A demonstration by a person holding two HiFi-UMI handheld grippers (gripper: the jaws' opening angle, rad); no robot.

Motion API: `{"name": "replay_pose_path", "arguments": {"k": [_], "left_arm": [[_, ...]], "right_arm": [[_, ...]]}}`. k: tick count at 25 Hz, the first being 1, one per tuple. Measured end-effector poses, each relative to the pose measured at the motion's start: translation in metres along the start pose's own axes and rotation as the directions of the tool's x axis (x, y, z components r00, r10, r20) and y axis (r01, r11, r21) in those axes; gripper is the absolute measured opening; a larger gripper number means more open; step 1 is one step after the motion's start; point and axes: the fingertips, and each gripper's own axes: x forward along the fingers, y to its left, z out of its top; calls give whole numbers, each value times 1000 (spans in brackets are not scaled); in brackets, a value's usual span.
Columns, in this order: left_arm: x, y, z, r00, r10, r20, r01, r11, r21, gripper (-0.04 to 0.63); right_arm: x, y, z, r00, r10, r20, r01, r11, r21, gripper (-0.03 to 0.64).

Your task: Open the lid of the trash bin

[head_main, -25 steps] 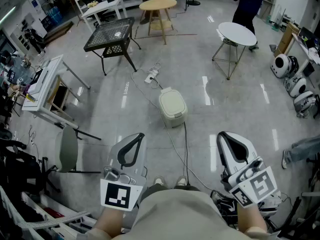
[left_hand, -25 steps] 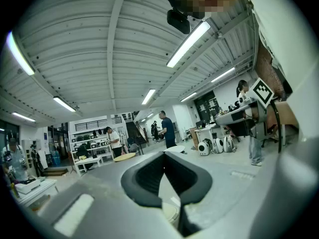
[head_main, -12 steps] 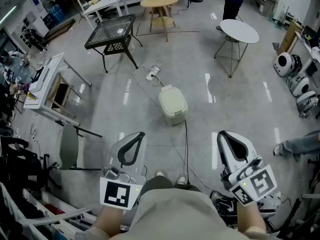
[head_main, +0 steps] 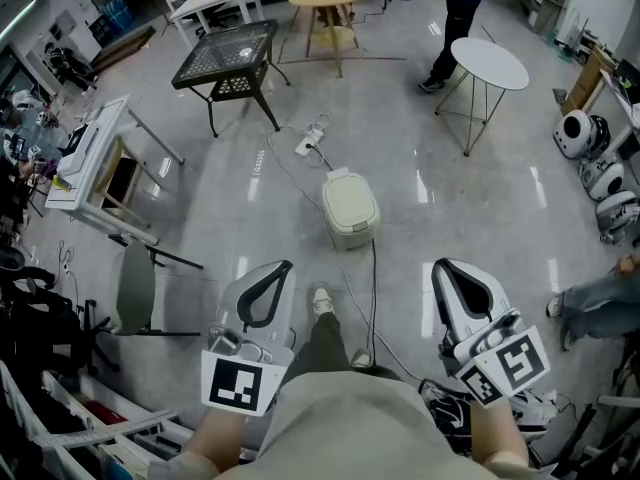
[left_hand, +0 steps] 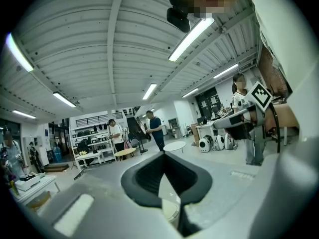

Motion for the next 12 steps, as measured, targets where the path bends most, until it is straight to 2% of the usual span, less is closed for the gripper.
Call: {"name": "replay_pose_path", "arguments": {"k": [12], "left_arm": [[76, 67, -26, 998, -58, 4, 58, 998, -31, 2]], "right_arm": [[96, -24, -18, 997, -35, -74, 35, 999, -4, 3]]}}
